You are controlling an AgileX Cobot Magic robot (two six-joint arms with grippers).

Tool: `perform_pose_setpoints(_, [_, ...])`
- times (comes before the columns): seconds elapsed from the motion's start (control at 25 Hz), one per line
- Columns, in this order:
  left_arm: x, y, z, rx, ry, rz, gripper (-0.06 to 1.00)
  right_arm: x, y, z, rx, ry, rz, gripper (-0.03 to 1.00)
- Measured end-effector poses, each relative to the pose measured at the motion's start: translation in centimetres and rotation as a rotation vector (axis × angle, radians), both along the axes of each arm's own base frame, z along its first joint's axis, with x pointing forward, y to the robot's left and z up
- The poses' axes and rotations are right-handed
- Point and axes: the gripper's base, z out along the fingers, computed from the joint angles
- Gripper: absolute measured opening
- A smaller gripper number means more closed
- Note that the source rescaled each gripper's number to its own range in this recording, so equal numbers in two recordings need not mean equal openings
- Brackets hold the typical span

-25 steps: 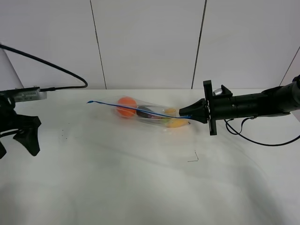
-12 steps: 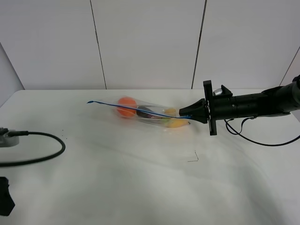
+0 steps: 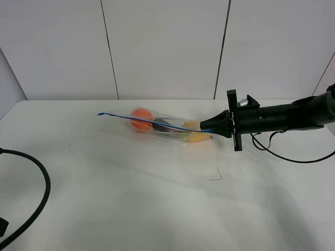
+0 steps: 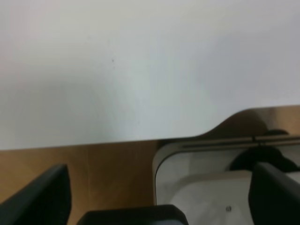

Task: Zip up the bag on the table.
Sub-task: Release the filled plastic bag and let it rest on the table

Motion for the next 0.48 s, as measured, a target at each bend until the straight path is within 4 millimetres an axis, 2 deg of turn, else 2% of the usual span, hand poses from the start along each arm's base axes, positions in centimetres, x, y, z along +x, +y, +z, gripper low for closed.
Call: perform_pose_setpoints(0.48, [-4.4, -0.2, 2.2, 0.012, -0.319, 0.0, 1.0, 0.0, 0.0, 0.0, -0.001, 0.0, 0.001, 0.0])
